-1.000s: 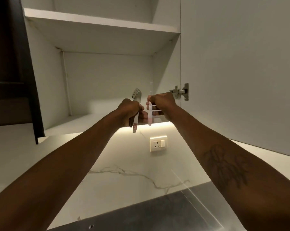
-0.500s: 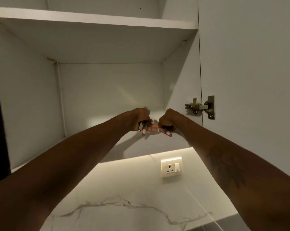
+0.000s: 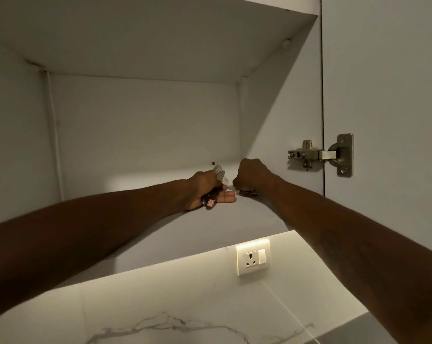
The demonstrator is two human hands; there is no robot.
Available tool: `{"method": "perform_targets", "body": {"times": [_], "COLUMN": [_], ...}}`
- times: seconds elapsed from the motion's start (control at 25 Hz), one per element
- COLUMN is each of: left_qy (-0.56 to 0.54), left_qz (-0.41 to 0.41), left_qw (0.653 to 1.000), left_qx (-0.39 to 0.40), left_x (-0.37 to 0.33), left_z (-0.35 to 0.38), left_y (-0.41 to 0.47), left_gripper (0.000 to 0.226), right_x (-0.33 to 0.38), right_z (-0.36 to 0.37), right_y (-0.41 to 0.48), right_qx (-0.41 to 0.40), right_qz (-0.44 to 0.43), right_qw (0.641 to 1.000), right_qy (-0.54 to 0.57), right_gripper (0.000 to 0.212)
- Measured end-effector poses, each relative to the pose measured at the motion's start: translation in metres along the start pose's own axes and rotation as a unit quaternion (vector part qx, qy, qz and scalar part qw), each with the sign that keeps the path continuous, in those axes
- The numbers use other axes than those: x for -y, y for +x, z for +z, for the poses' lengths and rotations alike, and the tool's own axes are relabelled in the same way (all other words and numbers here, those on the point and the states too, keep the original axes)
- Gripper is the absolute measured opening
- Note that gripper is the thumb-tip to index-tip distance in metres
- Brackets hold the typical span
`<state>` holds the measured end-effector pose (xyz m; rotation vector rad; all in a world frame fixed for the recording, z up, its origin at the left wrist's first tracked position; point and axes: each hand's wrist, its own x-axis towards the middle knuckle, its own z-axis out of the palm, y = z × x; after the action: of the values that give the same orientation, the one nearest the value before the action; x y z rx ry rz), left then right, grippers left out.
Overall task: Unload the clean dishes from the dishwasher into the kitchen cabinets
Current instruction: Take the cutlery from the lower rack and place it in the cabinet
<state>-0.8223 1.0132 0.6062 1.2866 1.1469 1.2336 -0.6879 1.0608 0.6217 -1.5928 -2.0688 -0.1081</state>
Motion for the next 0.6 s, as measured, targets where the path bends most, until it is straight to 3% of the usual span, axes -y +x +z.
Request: {"method": "perform_targets", "body": {"times": [0.16,0.32,0.48,0.6], "left_qy": [-0.018,-0.008,-0.01,-0.024], "left_qz": [-0.005,-0.001,0.0,-0.013], "left_qw": [0.999,1.0,1.0,1.0], "left_qx": [0.027,0.027,0.008,-0.015], "left_x": [0.002,0.001,0.001,-0.003], "left_z": [-0.007,-0.005,-0.006,-0.004], "left_y": [0.006,0.007,0.002,-0.002], "left_gripper": [0.016,0.028,0.026,0.015], "right_x": [-0.004,-0.001,-0.003,-0.004], "right_z": [0.004,0.003,0.003,0.005], "right_y": [0.006,0.003,-0.005,-0.005], "right_qx": [-0.007,-0.03,-0.059,-0.065], "right_qz": [-0.015,-0.017,-0.026,-0.039], "right_qw": [0.998,0.995,0.99,0.988], "right_qy": [-0.053,-0.091,-0.129,-0.136], "right_gripper": [0.024,0.041,0.042,0.028]}}
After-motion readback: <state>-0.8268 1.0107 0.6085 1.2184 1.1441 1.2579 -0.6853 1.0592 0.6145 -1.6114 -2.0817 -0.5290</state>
